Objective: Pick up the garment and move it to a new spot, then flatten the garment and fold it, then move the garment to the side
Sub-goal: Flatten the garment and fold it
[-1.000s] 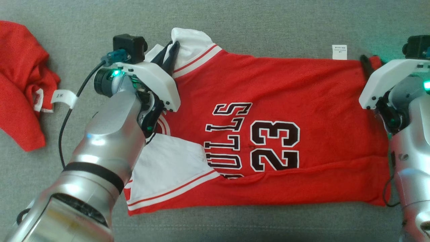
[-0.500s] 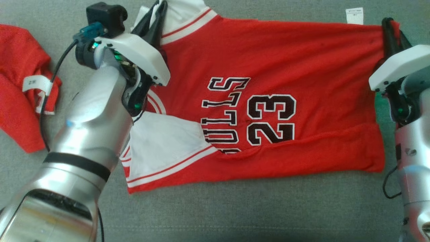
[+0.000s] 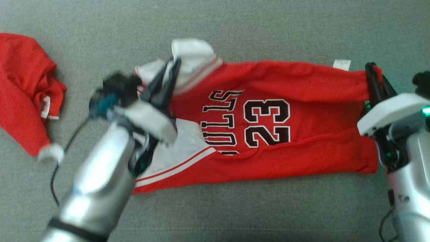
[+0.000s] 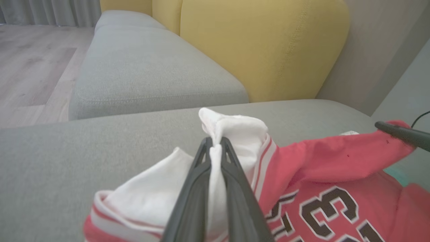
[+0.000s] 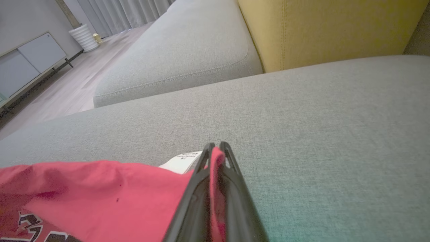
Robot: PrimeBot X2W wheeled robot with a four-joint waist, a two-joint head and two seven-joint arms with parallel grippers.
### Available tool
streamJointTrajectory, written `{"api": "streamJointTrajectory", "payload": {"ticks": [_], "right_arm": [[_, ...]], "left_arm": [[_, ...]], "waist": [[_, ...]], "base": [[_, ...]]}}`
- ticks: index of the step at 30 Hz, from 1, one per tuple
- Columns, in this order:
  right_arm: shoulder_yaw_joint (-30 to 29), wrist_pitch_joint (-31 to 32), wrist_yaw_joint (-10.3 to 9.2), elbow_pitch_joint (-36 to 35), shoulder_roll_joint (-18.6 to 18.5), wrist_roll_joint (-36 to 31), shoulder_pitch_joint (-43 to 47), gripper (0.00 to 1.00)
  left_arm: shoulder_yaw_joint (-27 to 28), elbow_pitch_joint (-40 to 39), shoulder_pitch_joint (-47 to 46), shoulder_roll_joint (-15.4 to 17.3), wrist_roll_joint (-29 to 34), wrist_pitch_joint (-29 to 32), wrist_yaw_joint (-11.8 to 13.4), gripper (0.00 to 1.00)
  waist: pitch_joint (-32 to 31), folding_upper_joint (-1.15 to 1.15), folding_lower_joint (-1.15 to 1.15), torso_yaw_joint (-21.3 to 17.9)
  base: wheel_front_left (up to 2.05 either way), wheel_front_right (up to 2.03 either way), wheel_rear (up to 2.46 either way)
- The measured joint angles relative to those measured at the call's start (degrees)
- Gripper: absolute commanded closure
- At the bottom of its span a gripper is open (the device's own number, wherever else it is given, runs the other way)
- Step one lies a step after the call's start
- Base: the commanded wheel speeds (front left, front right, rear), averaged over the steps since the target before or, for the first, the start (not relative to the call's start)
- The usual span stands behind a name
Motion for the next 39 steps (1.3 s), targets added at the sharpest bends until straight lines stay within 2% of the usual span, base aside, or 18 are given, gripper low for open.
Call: {"api": "streamJointTrajectory", "payload": {"ticks": [4,9,12,16,17,18,19,26,32,39], "right_arm": [[0.69,-1.53,0.0,-4.03,-0.63,-0.26,3.78,1.0],[0.45,-2.69,0.0,-6.12,-1.34,-1.65,6.65,1.0],[-0.18,-2.76,0.0,-6.9,-1.15,-1.79,10.1,1.0],[-0.53,-2.75,0.0,-7.73,-0.34,-1.96,13.11,1.0],[-0.51,-2.75,0.0,-8.24,0.05,-1.96,13.8,0.85],[-0.56,-2.72,0.0,-8.83,0.51,-1.97,14.55,0.51],[-0.57,-2.29,0.0,-9.23,0.99,-2.18,15.23,0.0],[-0.68,-2.42,0.0,-12.5,4.14,-5.13,21.53,0.0],[-1.82,-5.5,0.0,-17.4,6.04,-8.02,25.44,0.0],[-1.98,-8.01,0.0,-24.69,7.06,-12.52,26.16,0.0]], "left_arm": [[-0.13,-8.13,8.18,2.5,0.83,0.0,1.8,1.0],[-0.08,-16.67,17.38,5.92,0.66,1.3,5.64,1.0],[-0.33,-21.06,23.24,6.27,-1.16,3.77,7.08,1.0],[-1.09,-20.92,25.88,6.28,-2.32,4.72,7.48,1.0],[-1.11,-20.58,25.94,6.21,-2.6,4.7,7.48,0.82],[-1.18,-19.95,25.85,6.16,-2.97,4.82,7.43,0.52],[-1.22,-19.11,25.8,6.1,-3.31,4.88,7.3,0.0],[-0.49,-15.6,25.96,5.78,-3.46,3.02,7.6,0.0],[3.92,-18.07,27.71,5.68,-3.42,0.51,11.24,0.0],[11.4,-25.51,30.3,5.69,1.13,0.0,14.83,0.0]], "waist": [[-0.73,0.0,0.0,-0.19],[-1.49,0.0,0.0,-0.37],[-1.79,0.0,0.0,0.14],[-1.76,0.0,0.0,0.51],[-1.76,0.0,0.0,0.55],[-1.77,0.0,0.0,0.56],[-1.81,0.0,0.0,0.56],[-2.86,0.0,0.0,-0.33],[-4.7,0.0,0.0,-0.86],[-7.64,0.0,0.0,-1.28]], "base": [[0.0,0.0,0.0],[0.0,0.0,0.0],[0.0,0.0,0.0],[0.0,0.0,0.0],[0.0,0.0,0.0],[0.0,0.0,0.0],[0.0,0.0,0.0],[0.0,0.0,0.0],[0.0,0.0,0.0],[0.0,0.0,0.0]]}}
